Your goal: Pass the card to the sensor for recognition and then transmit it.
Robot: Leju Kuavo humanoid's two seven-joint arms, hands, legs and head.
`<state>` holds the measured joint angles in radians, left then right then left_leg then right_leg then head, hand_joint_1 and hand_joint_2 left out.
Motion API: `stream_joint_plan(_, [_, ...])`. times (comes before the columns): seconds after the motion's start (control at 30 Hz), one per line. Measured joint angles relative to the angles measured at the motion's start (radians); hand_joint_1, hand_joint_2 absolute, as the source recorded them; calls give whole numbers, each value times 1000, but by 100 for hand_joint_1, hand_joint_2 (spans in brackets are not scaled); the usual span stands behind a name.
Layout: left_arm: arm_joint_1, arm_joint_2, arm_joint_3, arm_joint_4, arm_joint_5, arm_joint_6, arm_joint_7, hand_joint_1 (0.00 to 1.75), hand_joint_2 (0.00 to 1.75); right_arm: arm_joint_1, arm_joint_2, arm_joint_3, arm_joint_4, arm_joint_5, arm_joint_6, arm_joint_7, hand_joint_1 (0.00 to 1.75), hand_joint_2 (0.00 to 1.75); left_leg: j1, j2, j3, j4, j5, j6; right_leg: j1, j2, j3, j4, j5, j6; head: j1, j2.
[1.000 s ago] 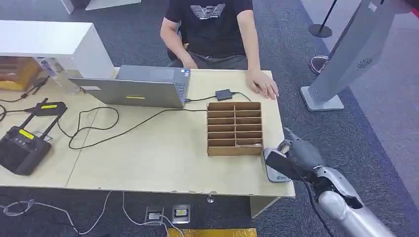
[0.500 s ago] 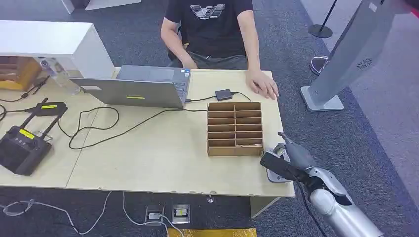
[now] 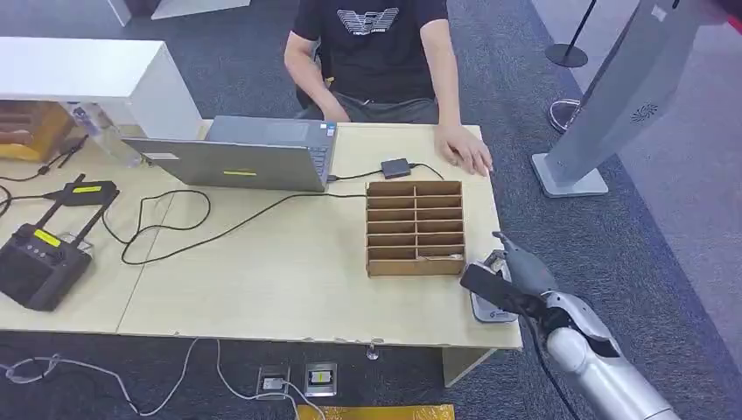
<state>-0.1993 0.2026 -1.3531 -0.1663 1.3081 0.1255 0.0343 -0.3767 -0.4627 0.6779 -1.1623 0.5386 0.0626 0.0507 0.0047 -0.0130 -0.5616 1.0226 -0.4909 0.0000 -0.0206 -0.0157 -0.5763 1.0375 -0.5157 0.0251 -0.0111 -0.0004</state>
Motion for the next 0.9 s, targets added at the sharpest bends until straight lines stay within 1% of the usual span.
stream_joint_plan(0.1, [0, 0, 2, 0, -2, 11, -3, 0, 0, 0, 0, -9, 6, -7, 1, 2, 175, 175, 0, 0, 0, 0, 0, 0, 0, 0, 0, 0, 0, 0, 0, 0])
stream_joint_plan(0.23, [1, -3, 8, 0, -3, 31, -6, 0, 0, 1, -9, -34, 3, -43, 20, 16, 175, 175, 0, 0, 0, 0, 0, 0, 0, 0, 0, 0, 0, 0, 1, 0])
stream_joint_plan(0.4, [1, -5, 9, 0, -8, 31, -8, 0, 0, 4, -26, -59, -26, -77, 35, 38, 175, 175, 0, 0, 0, 0, 0, 0, 0, 0, 0, 0, 0, 0, 0, 0])
stream_joint_plan(0.67, [2, -8, 17, 0, -8, 26, -8, 0, 0, -7, -68, -131, -172, -184, 64, 103, 175, 175, 0, 0, 0, 0, 0, 0, 0, 0, 0, 0, 0, 0, 0, 0])
stream_joint_plan(0.8, [3, -8, 27, 0, -11, 18, -9, 0, 0, -10, -85, -177, -254, -204, 71, 109, 175, 175, 0, 0, 0, 0, 0, 0, 0, 0, 0, 0, 0, 0, 0, 0])
stream_joint_plan(0.9, [3, -8, 28, 0, -13, 13, -9, 0, 0, -21, -91, -201, -289, -204, 73, 101, 175, 175, 0, 0, 0, 0, 0, 0, 0, 0, 0, 0, 0, 0, 0, 0])
